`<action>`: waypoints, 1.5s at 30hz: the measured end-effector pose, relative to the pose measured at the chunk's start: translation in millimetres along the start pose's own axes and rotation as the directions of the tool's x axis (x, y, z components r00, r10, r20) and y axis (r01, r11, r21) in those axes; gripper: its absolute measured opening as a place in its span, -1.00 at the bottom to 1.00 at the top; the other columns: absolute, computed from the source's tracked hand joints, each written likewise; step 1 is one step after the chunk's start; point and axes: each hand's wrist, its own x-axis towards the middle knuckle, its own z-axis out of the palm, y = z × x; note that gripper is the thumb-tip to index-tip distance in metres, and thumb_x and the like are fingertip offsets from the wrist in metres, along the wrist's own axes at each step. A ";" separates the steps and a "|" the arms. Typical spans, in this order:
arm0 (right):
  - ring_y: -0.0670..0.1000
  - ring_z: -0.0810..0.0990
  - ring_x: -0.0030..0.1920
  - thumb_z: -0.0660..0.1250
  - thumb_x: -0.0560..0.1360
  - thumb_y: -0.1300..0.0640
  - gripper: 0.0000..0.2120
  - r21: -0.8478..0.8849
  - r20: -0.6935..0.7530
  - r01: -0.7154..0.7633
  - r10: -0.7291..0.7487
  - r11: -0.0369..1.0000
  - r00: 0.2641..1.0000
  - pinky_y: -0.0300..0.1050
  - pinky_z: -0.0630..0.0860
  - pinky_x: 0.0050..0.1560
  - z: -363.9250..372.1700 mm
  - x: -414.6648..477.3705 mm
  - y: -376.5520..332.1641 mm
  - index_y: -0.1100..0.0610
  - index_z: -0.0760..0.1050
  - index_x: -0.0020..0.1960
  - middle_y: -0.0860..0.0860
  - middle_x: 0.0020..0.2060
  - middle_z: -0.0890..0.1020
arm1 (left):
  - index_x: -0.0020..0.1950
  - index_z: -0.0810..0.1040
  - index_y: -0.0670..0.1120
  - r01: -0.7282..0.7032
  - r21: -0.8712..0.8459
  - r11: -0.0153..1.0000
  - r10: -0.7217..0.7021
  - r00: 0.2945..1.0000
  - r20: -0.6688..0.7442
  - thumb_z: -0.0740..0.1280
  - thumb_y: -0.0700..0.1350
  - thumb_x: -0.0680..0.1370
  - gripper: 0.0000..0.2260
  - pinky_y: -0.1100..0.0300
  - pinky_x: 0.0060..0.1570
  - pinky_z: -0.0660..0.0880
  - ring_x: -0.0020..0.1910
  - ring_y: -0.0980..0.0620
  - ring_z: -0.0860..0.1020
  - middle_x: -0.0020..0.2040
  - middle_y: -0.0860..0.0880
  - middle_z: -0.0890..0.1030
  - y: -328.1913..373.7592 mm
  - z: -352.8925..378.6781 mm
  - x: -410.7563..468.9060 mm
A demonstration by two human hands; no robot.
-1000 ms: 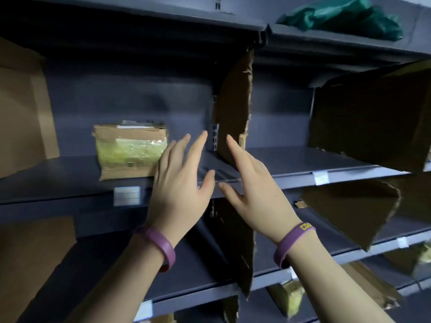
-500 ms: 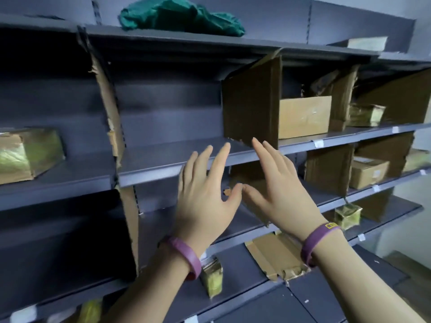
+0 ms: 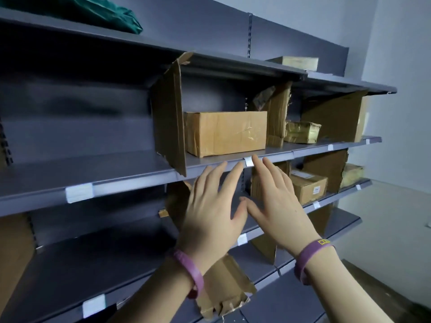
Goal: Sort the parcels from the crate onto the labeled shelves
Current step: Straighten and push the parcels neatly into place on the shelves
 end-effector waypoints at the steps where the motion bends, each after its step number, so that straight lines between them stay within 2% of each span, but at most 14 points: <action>1: 0.12 0.04 0.53 0.27 0.56 -0.07 -0.24 -0.002 0.007 -0.006 0.006 1.000 1.000 -0.05 0.02 0.50 3.2 6.4 12.8 -0.02 -0.10 0.59 0.05 0.55 0.12 | 0.52 0.15 0.11 0.002 0.001 1.000 -0.002 1.000 -0.003 0.23 0.04 0.52 -0.42 -0.06 0.39 0.33 0.50 -0.02 0.21 0.48 0.01 0.29 0.2 12.3 9.8; 6: 0.11 0.03 0.54 0.20 0.56 -0.14 -0.27 -0.047 0.049 0.026 -0.024 0.999 0.999 0.00 0.07 0.53 24.0 50.1 81.6 -0.02 -0.11 0.58 0.05 0.55 0.11 | 0.51 0.22 0.06 0.047 -0.010 0.999 -0.048 0.997 -0.062 0.27 -0.01 0.50 -0.43 -0.08 0.33 0.38 0.45 -0.06 0.29 0.44 -0.03 0.35 -9.5 81.3 59.1; 10: 0.12 0.04 0.55 0.26 0.56 -0.11 -0.26 -0.068 0.071 0.037 -0.032 0.997 0.997 0.05 0.10 0.52 35.6 99.2 133.7 0.00 -0.07 0.58 0.05 0.55 0.12 | 0.50 0.25 0.01 0.085 0.028 0.996 -0.082 0.993 -0.083 0.29 -0.02 0.48 -0.42 -0.15 0.28 0.39 0.41 -0.14 0.33 0.41 -0.09 0.38 -30.6 127.5 104.2; 15: 0.18 0.09 0.52 0.22 0.56 -0.16 -0.26 -0.054 0.089 0.040 -0.035 0.998 0.995 0.03 0.09 0.50 54.5 143.5 183.4 0.00 -0.08 0.58 0.10 0.55 0.12 | 0.48 0.25 -0.04 0.174 0.110 0.979 -0.163 0.982 -0.097 0.33 -0.05 0.49 -0.42 -0.17 0.30 0.35 0.39 -0.23 0.32 0.38 -0.18 0.38 -61.8 159.6 142.0; 18: 0.19 0.04 0.53 0.21 0.57 -0.16 -0.25 -0.018 0.107 0.036 -0.034 0.999 0.994 0.05 0.07 0.50 64.7 171.0 208.9 -0.01 -0.11 0.58 0.12 0.55 0.09 | 0.49 0.26 -0.06 0.215 0.141 0.966 -0.196 0.971 -0.137 0.35 -0.08 0.48 -0.41 -0.10 0.34 0.35 0.38 -0.22 0.30 0.39 -0.19 0.35 -75.6 167.3 160.6; 21: 0.21 0.01 0.54 0.25 0.55 -0.15 -0.23 0.064 0.118 0.005 -0.012 0.998 0.993 0.12 0.13 0.47 74.2 199.8 234.0 -0.03 -0.12 0.58 0.13 0.56 0.06 | 0.53 0.13 0.03 0.288 0.169 0.943 -0.267 0.954 -0.136 0.31 -0.05 0.52 -0.38 -0.03 0.36 0.32 0.47 -0.15 0.18 0.47 -0.12 0.24 -84.9 173.4 173.7; 25: 0.25 -0.03 0.54 0.25 0.57 -0.11 -0.21 0.103 0.194 -0.059 0.038 0.993 0.980 0.20 0.10 0.47 92.8 231.6 268.9 -0.07 -0.21 0.57 0.14 0.57 -0.05 | 0.55 -0.04 0.14 0.427 0.225 0.876 -0.397 0.902 -0.167 0.29 -0.02 0.55 -0.32 -0.07 0.34 0.32 0.50 -0.13 0.07 0.53 -0.07 0.07 -94.2 183.1 180.7; 29: 0.34 0.00 0.51 0.25 0.56 -0.12 -0.23 0.055 0.201 0.034 -0.044 0.998 0.979 0.18 0.07 0.46 108.5 248.4 299.9 -0.04 -0.16 0.58 0.25 0.55 -0.06 | 0.54 -0.07 0.21 0.487 0.284 0.826 -0.444 0.872 -0.205 0.31 -0.04 0.53 -0.28 -0.12 0.29 0.36 0.48 -0.16 0.06 0.54 -0.03 -0.06 -84.3 200.1 186.6; 34: 0.41 0.01 0.49 0.23 0.56 -0.17 -0.27 0.122 0.265 0.100 -0.129 0.987 0.955 0.18 0.09 0.46 119.9 262.8 324.6 -0.23 -0.16 0.55 0.32 0.53 -0.08 | 0.49 -0.16 0.34 0.601 0.267 0.753 -0.543 0.798 -0.262 0.30 -0.08 0.54 -0.24 -0.12 0.29 0.37 0.49 -0.26 0.06 0.55 -0.07 -0.21 -72.2 214.7 199.3; 37: 0.37 0.09 0.49 0.22 0.57 -0.15 -0.29 0.238 0.307 0.100 -0.173 0.966 0.936 0.15 0.13 0.46 121.7 263.3 330.1 -0.29 -0.17 0.53 0.26 0.55 -0.09 | 0.45 -0.19 0.42 0.665 0.267 0.697 -0.625 0.746 -0.229 0.28 -0.07 0.55 -0.23 -0.09 0.25 0.35 0.47 -0.32 0.12 0.55 -0.18 -0.24 -71.7 212.9 204.2; 40: 0.31 0.29 0.43 0.24 0.57 -0.12 -0.29 0.329 0.290 0.137 -0.238 0.934 0.927 0.09 0.32 0.39 123.1 263.6 332.8 -0.33 -0.17 0.51 0.22 0.56 -0.04 | 0.42 -0.21 0.46 0.705 0.253 0.662 -0.677 0.708 -0.201 0.28 -0.04 0.56 -0.24 -0.09 0.26 0.35 0.43 -0.36 0.21 0.56 -0.21 -0.21 -75.2 207.7 209.5; 42: 0.28 0.41 0.37 0.24 0.58 -0.10 -0.27 0.336 0.296 0.150 -0.256 0.930 0.920 0.06 0.44 0.29 124.1 265.4 333.7 -0.32 -0.20 0.51 0.20 0.55 -0.03 | 0.41 -0.21 0.47 0.718 0.251 0.649 -0.691 0.695 -0.199 0.27 -0.01 0.56 -0.25 -0.10 0.25 0.36 0.39 -0.35 0.29 0.56 -0.21 -0.16 -77.7 207.1 210.5; 45: 0.28 0.46 0.32 0.23 0.59 -0.08 -0.25 0.315 0.334 0.145 -0.253 0.938 0.908 0.04 0.45 0.26 125.4 268.1 331.5 -0.31 -0.25 0.51 0.19 0.55 -0.05 | 0.43 -0.22 0.44 0.724 0.274 0.633 -0.699 0.687 -0.200 0.26 0.02 0.56 -0.27 -0.10 0.22 0.39 0.37 -0.30 0.33 0.55 -0.18 -0.11 -81.6 206.2 209.7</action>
